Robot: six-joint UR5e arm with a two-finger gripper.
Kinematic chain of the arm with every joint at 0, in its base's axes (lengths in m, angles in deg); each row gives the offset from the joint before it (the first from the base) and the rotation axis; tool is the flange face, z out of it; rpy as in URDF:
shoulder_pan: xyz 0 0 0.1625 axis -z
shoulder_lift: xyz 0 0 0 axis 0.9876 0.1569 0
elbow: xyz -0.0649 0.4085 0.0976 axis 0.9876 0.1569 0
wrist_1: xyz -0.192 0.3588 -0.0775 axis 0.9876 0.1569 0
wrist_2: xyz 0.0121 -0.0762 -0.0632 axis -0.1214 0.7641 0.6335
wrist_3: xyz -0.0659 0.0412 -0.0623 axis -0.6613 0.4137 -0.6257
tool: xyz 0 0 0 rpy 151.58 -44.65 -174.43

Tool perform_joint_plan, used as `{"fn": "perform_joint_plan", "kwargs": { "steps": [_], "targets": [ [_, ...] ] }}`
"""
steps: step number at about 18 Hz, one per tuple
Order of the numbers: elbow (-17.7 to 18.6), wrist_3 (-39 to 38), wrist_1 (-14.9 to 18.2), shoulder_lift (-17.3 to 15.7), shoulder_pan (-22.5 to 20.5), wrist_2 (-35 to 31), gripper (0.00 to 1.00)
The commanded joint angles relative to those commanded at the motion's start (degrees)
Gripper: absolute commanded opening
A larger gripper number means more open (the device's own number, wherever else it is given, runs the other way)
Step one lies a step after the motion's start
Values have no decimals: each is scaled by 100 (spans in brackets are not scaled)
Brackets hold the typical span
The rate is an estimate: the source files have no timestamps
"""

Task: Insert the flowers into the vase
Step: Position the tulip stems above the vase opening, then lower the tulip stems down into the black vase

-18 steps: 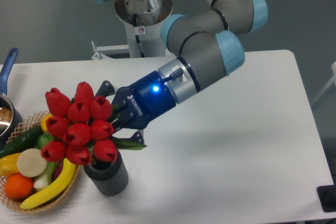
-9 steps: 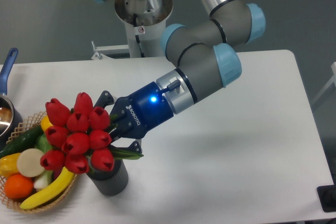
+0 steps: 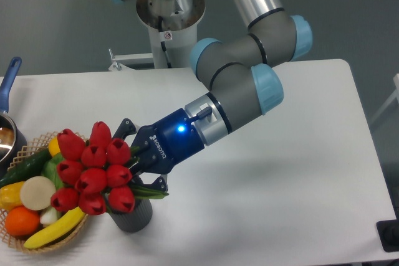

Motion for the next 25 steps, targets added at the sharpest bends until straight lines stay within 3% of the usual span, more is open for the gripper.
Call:
{"fn": "perform_joint_plan", "kwargs": {
  "steps": [9, 15, 19, 25],
  "targets": [
    [641, 712, 0, 0, 0, -44, 31],
    [747, 808, 0, 88, 0, -447, 34],
    [1063, 1309, 0, 150, 0, -676, 34],
    [1239, 1389, -9, 193, 0, -686, 35]
  ]
}}
